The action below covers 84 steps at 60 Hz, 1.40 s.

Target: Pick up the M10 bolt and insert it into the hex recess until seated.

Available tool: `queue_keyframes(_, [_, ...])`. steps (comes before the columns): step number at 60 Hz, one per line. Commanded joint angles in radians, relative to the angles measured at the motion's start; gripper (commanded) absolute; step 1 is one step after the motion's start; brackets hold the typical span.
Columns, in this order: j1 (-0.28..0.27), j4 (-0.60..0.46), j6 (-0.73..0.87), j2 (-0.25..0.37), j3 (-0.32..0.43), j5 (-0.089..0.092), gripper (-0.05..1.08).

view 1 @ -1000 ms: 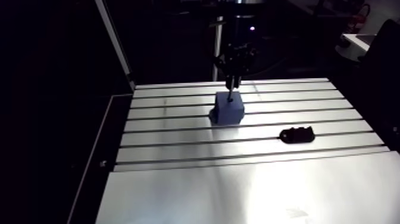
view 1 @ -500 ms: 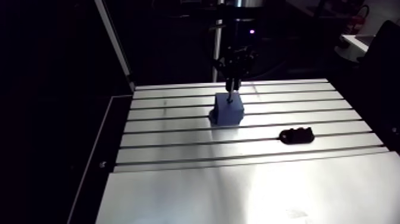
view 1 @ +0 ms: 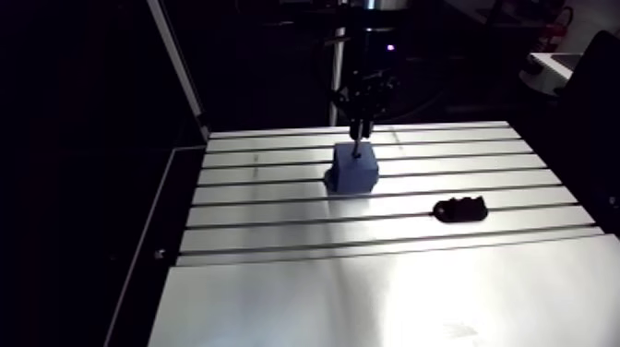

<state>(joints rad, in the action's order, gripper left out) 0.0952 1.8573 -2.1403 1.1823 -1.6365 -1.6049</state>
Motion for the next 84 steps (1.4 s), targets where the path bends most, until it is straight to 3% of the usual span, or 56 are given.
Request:
queue_keyframes(1, [0.0, 0.007, -0.001, 0.001, -0.001, 0.0, 1.04])
queue_keyframes(84, [0.0, 0.009, -0.002, -0.003, -0.007, 0.0, 1.04])
